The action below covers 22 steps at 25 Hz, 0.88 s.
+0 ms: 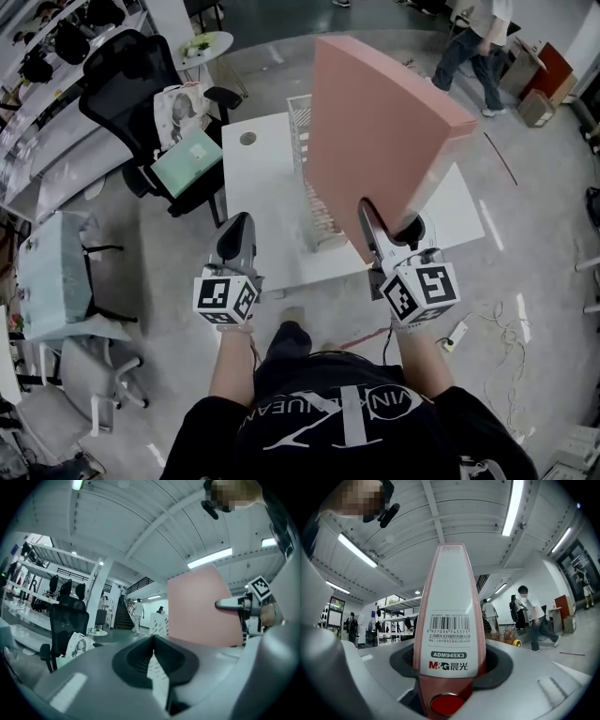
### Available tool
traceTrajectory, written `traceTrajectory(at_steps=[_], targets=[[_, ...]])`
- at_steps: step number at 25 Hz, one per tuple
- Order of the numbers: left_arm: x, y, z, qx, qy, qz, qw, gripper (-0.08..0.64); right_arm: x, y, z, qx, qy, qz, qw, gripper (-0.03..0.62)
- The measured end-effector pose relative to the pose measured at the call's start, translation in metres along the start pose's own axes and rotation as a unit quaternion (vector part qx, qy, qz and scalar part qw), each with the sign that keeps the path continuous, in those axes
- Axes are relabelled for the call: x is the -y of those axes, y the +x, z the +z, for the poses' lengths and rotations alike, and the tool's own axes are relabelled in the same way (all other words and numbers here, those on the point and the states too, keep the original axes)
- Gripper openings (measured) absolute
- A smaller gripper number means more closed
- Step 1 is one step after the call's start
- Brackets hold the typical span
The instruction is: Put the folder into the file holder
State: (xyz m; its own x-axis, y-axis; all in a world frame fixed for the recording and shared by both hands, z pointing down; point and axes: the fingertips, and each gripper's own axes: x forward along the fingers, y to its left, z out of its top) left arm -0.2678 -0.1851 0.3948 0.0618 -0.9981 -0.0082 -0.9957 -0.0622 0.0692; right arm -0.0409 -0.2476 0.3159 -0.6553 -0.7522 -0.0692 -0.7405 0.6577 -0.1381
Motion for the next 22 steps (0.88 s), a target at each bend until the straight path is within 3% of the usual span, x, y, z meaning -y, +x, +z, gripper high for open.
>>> traceTrajectory(at_steps=[6,22], targets=[[-0.018,0.022,0.003,-0.008,-0.001,-0.016,0.9998,0.0,-0.011,0.02,-0.003,-0.025,-0.031,-0.015,0.999,0.284],[-0.056,0.059,-0.007,-0.029,-0.002,-0.044,0.9986,0.0,-0.015,0.077,-0.027,-0.037,-0.034,-0.057,0.997,0.287]])
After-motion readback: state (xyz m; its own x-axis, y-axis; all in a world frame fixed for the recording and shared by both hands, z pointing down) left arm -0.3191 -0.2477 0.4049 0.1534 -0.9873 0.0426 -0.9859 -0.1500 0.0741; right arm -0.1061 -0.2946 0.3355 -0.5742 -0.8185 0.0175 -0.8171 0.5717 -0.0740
